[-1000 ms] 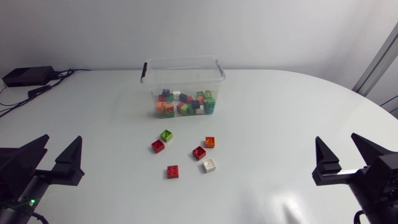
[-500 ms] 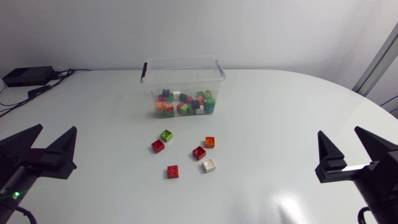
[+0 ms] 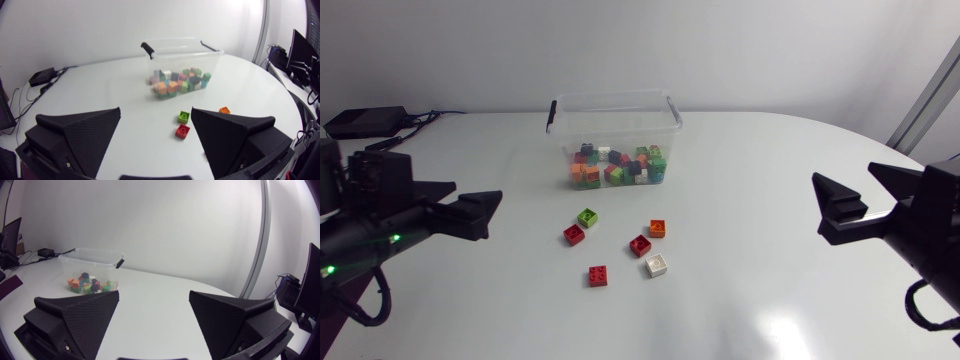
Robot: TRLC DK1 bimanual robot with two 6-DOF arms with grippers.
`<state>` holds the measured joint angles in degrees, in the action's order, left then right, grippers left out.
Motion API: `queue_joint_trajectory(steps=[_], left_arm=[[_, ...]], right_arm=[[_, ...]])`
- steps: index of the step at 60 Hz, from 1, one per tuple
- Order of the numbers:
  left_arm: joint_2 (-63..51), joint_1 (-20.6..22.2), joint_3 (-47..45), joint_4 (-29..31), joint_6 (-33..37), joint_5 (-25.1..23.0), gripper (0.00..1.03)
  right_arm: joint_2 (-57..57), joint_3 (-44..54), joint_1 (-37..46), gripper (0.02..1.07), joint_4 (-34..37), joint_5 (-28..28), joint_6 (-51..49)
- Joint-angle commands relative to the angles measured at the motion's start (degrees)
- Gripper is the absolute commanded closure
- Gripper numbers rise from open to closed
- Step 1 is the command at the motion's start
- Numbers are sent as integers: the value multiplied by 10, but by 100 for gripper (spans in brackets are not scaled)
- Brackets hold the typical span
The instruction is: Place the duplo bricks in the container
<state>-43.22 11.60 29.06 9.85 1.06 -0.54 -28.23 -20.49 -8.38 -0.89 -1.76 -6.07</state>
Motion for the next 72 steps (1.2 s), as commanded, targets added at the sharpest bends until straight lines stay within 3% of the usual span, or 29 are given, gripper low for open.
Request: queue_joint_trajectory(steps=[1, 15, 23, 28, 42, 46, 56, 72], left_arm=[[-70, 10, 45, 25, -4, 3, 6], [-210, 29, 103, 94, 16, 3, 6], [-289, 47, 131, 116, 69, 1, 6], [-349, 64, 166, 144, 141, 0, 6], [-474, 91, 242, 149, 170, 0, 6], [-504, 94, 260, 152, 179, 0, 6], [-556, 100, 305, 164, 211, 0, 6], [-624, 113, 342, 170, 228, -1, 14]], right_arm=[[-35, -24, -18, 6, 14, -11, 17], [-124, -72, -79, 7, 70, -43, 31], [-199, -124, -104, 7, 152, -48, 30], [-234, -146, -117, 7, 189, -48, 30], [-328, -189, -172, 7, 269, -41, 24], [-359, -203, -187, 7, 300, -34, -26], [-409, -211, -191, 7, 308, 13, -53], [-470, -223, -221, 7, 304, 15, -47]])
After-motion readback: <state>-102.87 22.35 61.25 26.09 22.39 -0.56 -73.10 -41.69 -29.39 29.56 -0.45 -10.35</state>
